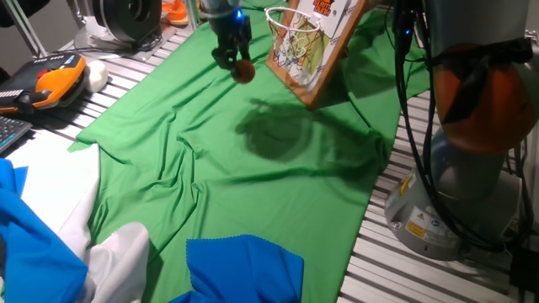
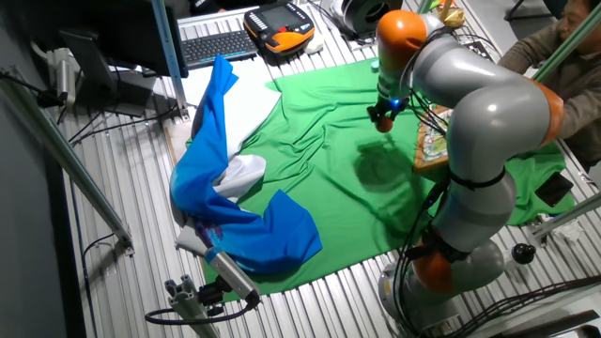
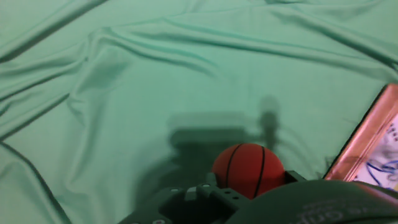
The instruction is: Grab a basketball, release it and shoot it into the basket
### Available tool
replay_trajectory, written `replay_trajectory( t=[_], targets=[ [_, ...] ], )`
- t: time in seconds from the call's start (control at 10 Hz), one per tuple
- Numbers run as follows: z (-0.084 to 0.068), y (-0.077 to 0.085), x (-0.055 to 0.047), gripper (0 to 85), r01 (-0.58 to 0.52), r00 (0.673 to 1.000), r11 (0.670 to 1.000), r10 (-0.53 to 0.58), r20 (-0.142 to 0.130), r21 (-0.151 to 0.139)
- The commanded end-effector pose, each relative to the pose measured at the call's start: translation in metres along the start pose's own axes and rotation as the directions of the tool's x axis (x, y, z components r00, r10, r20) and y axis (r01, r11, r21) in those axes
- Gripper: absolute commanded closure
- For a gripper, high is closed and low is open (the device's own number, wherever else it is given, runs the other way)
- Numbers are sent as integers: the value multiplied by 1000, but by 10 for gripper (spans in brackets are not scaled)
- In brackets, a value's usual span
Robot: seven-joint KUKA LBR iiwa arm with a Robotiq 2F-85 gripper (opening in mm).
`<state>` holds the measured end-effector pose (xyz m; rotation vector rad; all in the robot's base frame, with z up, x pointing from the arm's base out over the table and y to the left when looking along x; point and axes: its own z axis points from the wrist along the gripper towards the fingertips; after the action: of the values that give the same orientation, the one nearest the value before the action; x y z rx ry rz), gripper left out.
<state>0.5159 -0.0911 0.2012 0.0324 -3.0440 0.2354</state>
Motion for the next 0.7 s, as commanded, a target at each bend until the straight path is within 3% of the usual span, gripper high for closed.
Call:
replay_trajectory(
  t=[0.0,0.2,0.4,0.6],
  targets=[
    [-63,-10,8,850,1,1000,1000,-1,-2,3],
    [-61,9,7,850,-52,999,999,52,1,-8],
    [-61,9,7,850,-117,993,993,117,-4,9],
    [-61,9,7,850,-184,983,983,183,25,20]
  ],
)
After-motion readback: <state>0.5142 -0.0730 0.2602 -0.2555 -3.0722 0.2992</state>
